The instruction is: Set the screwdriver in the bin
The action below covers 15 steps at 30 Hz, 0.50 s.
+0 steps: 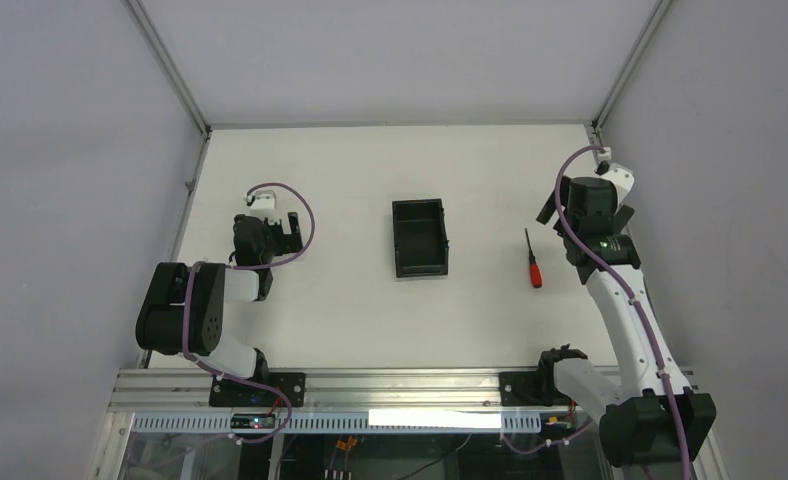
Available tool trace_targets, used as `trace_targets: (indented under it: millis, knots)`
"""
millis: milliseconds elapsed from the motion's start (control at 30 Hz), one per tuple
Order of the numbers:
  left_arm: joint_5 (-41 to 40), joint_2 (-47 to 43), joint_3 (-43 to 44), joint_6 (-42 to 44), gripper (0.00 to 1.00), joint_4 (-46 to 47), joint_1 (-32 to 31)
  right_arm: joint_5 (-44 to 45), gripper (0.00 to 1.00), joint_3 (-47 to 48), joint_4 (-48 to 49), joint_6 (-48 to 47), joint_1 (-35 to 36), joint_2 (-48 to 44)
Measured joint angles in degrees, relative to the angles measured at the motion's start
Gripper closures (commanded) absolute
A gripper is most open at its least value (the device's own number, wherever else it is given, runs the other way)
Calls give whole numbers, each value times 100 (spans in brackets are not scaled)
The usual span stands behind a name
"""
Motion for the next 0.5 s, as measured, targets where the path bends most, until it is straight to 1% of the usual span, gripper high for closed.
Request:
trace_targets:
  millis: [267, 400, 500]
  knots:
    - [0, 0, 0, 0, 1, 0, 0, -236, 1, 17, -127, -210, 0, 24]
    - [-2, 0, 0, 0, 1, 2, 0, -780, 1, 76, -190, -481, 0, 372]
    - [0, 0, 0, 0, 1, 0, 0, -1360, 1, 85, -262, -758, 0, 953]
